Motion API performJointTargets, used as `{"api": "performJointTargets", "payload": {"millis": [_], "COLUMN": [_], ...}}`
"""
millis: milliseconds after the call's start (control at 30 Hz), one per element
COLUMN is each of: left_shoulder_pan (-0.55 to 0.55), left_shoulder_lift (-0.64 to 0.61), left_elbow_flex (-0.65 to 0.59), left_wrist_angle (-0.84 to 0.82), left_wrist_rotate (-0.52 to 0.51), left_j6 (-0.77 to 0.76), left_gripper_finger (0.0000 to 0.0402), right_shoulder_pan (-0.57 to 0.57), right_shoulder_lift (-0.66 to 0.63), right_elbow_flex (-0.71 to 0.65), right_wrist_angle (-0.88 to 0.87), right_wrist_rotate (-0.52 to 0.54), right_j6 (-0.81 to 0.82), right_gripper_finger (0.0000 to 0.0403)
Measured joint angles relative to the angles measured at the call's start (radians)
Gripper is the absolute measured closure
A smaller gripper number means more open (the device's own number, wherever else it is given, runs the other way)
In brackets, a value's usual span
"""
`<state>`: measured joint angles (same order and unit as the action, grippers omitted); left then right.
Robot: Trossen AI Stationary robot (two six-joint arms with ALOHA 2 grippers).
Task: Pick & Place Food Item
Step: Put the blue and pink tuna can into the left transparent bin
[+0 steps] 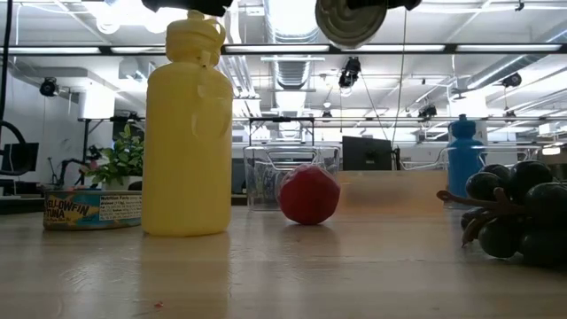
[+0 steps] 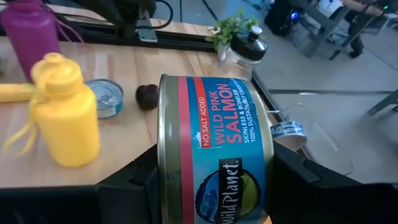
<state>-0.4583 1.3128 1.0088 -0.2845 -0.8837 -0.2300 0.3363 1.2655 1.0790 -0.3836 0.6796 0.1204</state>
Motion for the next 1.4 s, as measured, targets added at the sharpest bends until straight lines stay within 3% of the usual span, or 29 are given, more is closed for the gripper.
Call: {"api": "performJointTargets", "payload": {"millis": [167,367,600,800,1067,1400], "left_shoulder_pan": [0.002,0.028,0.076,0.120,0.126,0.145], "left_shoulder_lift": [0.000,0.000,0.012,0.061,0.137,0.164], "left_elbow_flex": [0.000,0.000,0.000,0.000,0.000,0.000], "left_wrist_angle": [0.043,0.111,0.186,0.258,0.388,0.453], "left_wrist_rotate": [0.000,0.007,0.134,0.168,0.267,0.281], "left_j6": [0.066,0.053,0.048,0.078,0.262,0.283], "left_gripper_finger": [0.0186,0.0139,0.0105,0.0096,0.0095,0.0097], "right_shoulder_pan": [-0.029,-0.072,-0.099,-0.099,-0.100,-0.099], "right_shoulder_lift": [0.000,0.000,0.000,0.000,0.000,0.000], "right_elbow_flex": [-0.027,-0.077,-0.122,-0.147,-0.147,-0.148], "right_wrist_angle": [0.052,0.211,0.342,0.401,0.401,0.397], "right_wrist_rotate": [-0.011,-0.142,-0.194,-0.296,-0.296,-0.372], "right_j6": [-0.031,-0.103,-0.209,-0.236,-0.237,-0.256], "right_gripper_finger": [0.0219,0.0219,0.0220,0.0219,0.0220,0.0220]}}
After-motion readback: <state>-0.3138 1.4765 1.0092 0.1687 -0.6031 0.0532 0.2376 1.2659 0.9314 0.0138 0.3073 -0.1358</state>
